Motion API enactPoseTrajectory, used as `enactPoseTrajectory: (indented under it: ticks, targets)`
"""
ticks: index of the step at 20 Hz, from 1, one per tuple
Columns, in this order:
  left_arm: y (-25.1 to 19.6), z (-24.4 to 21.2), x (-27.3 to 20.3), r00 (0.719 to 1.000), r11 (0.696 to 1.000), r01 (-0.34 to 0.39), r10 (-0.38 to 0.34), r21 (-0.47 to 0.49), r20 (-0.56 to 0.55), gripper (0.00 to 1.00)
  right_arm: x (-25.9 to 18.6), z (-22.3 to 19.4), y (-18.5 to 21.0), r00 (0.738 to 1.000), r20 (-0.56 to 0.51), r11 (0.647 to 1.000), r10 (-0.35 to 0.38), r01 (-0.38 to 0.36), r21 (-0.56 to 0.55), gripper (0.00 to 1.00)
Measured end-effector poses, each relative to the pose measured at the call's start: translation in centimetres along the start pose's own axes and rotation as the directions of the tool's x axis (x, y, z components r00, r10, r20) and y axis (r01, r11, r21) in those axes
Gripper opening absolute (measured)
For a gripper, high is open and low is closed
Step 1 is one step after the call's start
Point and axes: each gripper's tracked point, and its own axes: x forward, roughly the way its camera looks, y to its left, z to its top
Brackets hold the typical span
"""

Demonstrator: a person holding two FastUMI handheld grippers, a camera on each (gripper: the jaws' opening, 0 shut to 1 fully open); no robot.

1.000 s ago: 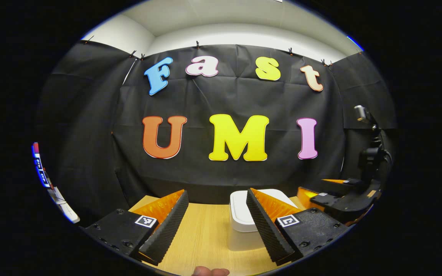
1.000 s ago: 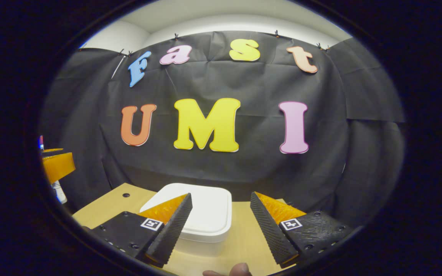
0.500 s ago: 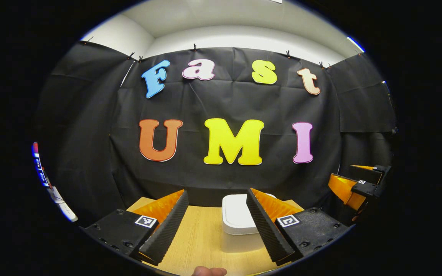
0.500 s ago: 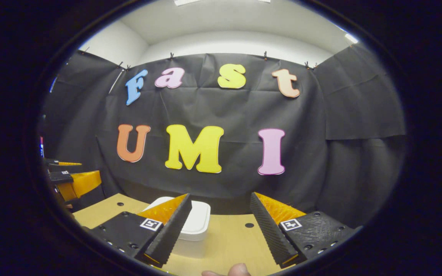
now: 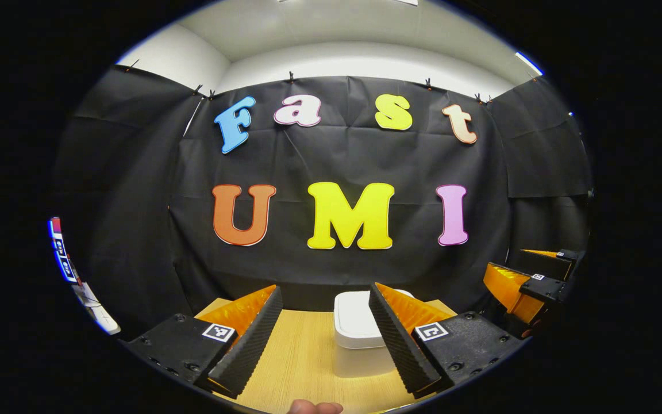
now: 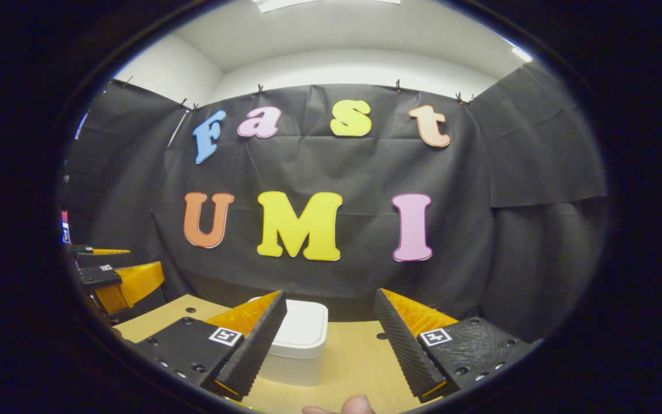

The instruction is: Press the lid of the desktop garbage bin to open it, pick up the crumpled paper on the desktop and throw it into the bin, then pick up the pop can on the desktop and drop it into the bin, and finally close the garbage bin lid.

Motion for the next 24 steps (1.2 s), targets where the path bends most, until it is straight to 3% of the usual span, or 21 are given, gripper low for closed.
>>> enactPoseTrajectory:
  ticks: [24]
  targets:
    - [0.08, 0.25, 0.33, 1.000, 1.000, -0.001, 0.001, -0.015, 0.001, 0.98, 0.31, 0.42, 0.39, 1.000, 0.011, 1.000, -0.001, 0.001, 0.024, 0.96]
